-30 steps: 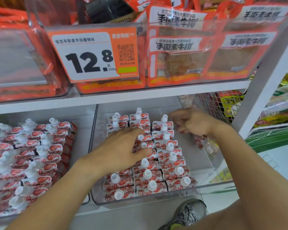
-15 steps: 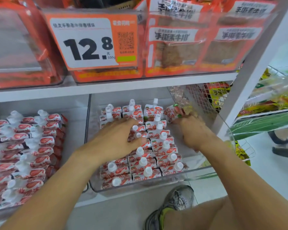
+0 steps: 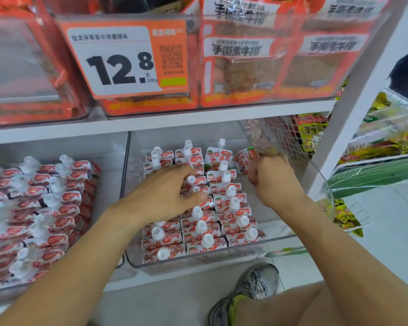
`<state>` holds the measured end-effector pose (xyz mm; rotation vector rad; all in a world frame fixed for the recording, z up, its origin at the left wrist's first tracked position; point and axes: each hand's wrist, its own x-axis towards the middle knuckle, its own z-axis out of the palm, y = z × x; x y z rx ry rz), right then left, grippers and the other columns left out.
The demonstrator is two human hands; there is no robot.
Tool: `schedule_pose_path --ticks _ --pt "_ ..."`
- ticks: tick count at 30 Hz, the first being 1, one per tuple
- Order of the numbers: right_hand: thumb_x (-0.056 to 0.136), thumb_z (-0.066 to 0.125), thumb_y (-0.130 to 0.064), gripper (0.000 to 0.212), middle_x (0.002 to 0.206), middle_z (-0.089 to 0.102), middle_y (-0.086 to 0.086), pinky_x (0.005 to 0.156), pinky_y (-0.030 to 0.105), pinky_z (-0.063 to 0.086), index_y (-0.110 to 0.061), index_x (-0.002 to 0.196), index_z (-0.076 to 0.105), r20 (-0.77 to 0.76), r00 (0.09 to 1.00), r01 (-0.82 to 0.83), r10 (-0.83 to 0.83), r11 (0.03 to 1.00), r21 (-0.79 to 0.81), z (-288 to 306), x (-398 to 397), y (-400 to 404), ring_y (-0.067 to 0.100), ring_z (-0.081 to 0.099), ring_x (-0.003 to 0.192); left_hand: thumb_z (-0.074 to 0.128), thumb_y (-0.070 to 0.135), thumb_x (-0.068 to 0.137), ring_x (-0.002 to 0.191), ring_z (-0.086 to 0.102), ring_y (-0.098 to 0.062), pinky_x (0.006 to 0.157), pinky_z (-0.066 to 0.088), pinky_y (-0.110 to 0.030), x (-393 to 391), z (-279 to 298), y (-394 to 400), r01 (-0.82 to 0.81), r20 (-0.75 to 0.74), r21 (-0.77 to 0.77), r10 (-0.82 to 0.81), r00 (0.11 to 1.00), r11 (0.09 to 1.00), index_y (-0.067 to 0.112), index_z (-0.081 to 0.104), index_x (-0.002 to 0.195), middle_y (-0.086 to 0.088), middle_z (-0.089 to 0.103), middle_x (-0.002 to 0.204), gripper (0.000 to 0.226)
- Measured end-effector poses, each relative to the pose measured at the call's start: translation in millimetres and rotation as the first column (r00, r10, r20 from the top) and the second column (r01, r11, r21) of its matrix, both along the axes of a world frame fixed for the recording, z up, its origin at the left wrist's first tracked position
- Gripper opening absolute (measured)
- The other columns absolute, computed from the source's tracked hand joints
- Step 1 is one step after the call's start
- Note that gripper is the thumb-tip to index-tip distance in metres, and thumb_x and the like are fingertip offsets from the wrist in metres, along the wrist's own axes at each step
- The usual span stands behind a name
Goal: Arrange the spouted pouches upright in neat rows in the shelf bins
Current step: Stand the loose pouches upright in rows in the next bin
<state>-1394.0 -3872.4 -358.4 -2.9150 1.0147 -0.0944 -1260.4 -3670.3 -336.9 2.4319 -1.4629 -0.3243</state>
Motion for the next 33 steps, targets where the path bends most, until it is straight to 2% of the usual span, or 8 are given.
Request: schedule_pose_path --ticks 8,13,17,22,24,28,30,33 --pt "0.074 0.069 0.000 0.022 0.097 0.049 0.010 0.075 0.032 0.032 -0.011 0.085 0.054 0.789 0.592 -0.092 0.166 0.986 -0.139 25.2 4.6 19.1 0.028 0.040 0.091 0.068 0.039 0.086 0.101 0.055 0.000 0.091 0.049 -0.028 -11.7 14.7 -14.6 -0.147 -0.149 -0.525 0.080 0.986 0.838 0.025 0.053 0.124 0.010 0.056 0.115 0.044" --pt "0.079 0.079 -0.004 0.036 0.079 0.049 0.001 0.066 0.021 0.041 -0.017 0.082 0.045 0.887 0.232 -0.446 -0.398 0.767 0.461 26.8 17.7 55.8 0.009 0.046 0.066 0.073 0.054 0.073 0.097 0.062 -0.001 0.081 0.055 -0.026 -20.8 20.0 -36.3 -0.304 -0.410 -0.458 0.105 0.906 0.835 0.025 0.049 0.130 0.011 0.060 0.118 0.068" --pt "0.079 0.079 -0.004 0.040 0.065 0.048 -0.007 0.065 0.035 0.044 -0.015 0.079 0.041 0.755 0.288 -0.615 -0.589 0.491 0.618 22.1 21.4 54.7 0.012 0.043 0.062 0.080 0.033 0.076 0.084 0.070 -0.007 0.075 0.057 -0.020 -7.7 21.5 -39.1 -0.511 -0.583 -0.525 0.150 0.799 0.681 0.021 0.063 0.111 0.006 0.068 0.103 0.041" --pt "0.086 0.070 -0.017 0.024 0.082 0.059 0.013 0.066 0.031 0.050 -0.013 0.081 0.047 0.656 0.487 -0.723 -0.576 0.155 0.673 30.1 22.0 32.2 0.024 0.055 0.073 0.073 0.023 0.081 0.073 0.069 -0.011 0.074 0.061 -0.033 3.3 29.5 -35.6 -0.566 -0.803 -0.386 0.036 0.594 0.729 0.011 0.065 0.101 0.002 0.069 0.079 0.025" --pt "0.097 0.058 -0.022 0.019 0.088 0.066 0.012 0.069 0.037 0.058 -0.009 0.084 0.054 0.647 0.539 -0.624 -0.539 0.260 0.737 30.9 26.2 16.2 0.027 0.066 0.080 0.073 0.022 0.081 0.075 0.071 -0.008 0.067 0.057 -0.019 11.6 35.0 -29.0 -0.556 -0.738 -0.410 0.095 0.668 0.723 0.014 0.067 0.097 0.005 0.071 0.081 0.018" --pt "0.091 0.055 -0.020 0.008 0.088 0.064 -0.002 0.078 0.028 0.050 -0.017 0.086 0.060 0.680 0.709 -0.254 -0.187 0.832 0.494 10.6 48.1 -35.4 0.022 0.065 0.090 0.068 0.040 0.086 0.084 0.060 -0.008 0.074 0.040 -0.021 25.1 41.9 -21.7 -0.455 -0.285 -0.333 0.372 0.884 0.826 0.018 0.065 0.102 0.008 0.064 0.090 0.028" --pt "0.089 0.063 -0.019 0.022 0.106 0.063 -0.004 0.090 0.023 0.047 -0.015 0.110 0.062 0.407 0.913 -0.199 0.004 0.877 0.438 -2.7 62.5 -52.9 0.019 0.062 0.106 0.063 0.041 0.089 0.087 0.052 -0.010 0.076 0.033 -0.022 26.6 41.6 -23.3 -0.420 -0.145 -0.278 0.395 0.907 0.864 0.014 0.064 0.106 0.005 0.059 0.092 0.032" --pt "0.089 0.067 -0.025 0.031 0.133 0.055 -0.002 0.094 0.030 0.047 -0.023 0.116 0.055 0.122 0.971 -0.238 0.204 0.863 0.446 -18.1 80.7 -55.5 0.020 0.060 0.109 0.061 0.041 0.091 0.088 0.054 -0.014 0.076 0.032 -0.024 29.1 41.6 -26.5 -0.376 -0.062 -0.256 0.373 0.926 0.891 0.013 0.063 0.103 0.003 0.059 0.091 0.030"
